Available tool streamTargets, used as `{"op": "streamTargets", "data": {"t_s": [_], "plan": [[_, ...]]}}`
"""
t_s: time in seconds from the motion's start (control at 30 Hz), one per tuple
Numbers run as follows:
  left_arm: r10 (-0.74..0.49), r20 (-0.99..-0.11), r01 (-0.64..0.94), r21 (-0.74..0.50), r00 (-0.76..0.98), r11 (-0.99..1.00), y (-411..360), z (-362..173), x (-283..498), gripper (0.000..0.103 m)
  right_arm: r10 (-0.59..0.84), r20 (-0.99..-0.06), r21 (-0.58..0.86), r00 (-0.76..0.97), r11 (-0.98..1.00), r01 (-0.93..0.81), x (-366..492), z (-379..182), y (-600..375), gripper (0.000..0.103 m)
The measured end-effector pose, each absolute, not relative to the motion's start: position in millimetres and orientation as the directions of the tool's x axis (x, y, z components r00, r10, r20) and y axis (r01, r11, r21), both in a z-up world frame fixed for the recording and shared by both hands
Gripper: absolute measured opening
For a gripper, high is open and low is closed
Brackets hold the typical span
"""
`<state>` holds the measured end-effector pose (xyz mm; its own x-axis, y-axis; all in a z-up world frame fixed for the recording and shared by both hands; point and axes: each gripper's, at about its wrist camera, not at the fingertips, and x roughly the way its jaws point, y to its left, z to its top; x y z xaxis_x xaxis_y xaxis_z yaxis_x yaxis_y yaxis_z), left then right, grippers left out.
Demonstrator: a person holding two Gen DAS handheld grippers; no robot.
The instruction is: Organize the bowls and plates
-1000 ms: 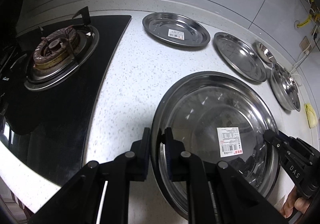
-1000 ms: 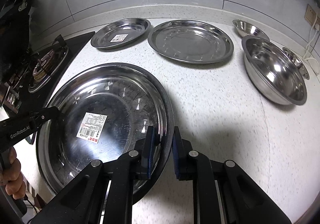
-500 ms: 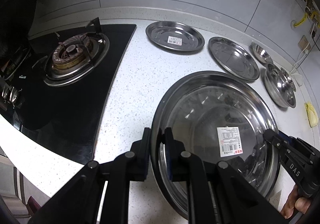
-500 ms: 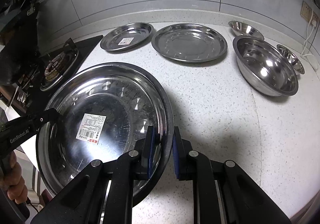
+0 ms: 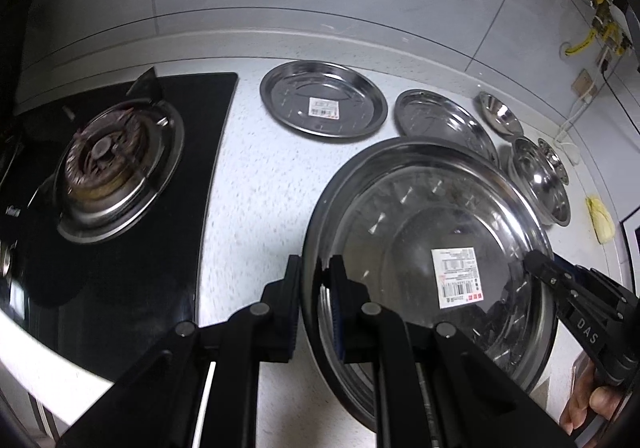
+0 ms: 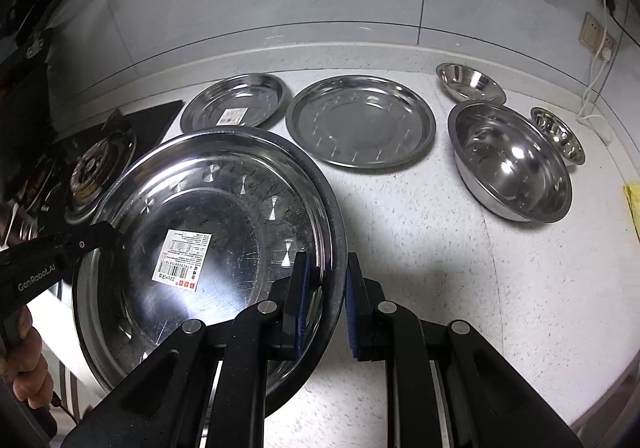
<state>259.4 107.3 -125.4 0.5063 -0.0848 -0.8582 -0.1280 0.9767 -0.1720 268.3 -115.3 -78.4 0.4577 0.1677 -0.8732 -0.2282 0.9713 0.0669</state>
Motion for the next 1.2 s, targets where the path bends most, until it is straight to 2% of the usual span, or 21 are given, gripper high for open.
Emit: {"op": "streamTargets", "data": {"t_s": [0.5, 1.2], "plan": [[-0.140, -0.902, -0.075, -0.186, 0.408, 0.980, 115.3, -164.2, 262.1, 0.012, 0.101, -0.929, 0.041, 0.355, 0.984, -0.172, 268.3, -105.2, -99.1, 0.015], [-0.063, -0.928, -0.184, -0.139, 0.366, 0.973, 98.9, -185.9, 238.6, 0.012, 0.218, -0.947, 0.135, 0.238, 0.937, -0.321, 259.5, -142.4, -114.9, 0.015]]}}
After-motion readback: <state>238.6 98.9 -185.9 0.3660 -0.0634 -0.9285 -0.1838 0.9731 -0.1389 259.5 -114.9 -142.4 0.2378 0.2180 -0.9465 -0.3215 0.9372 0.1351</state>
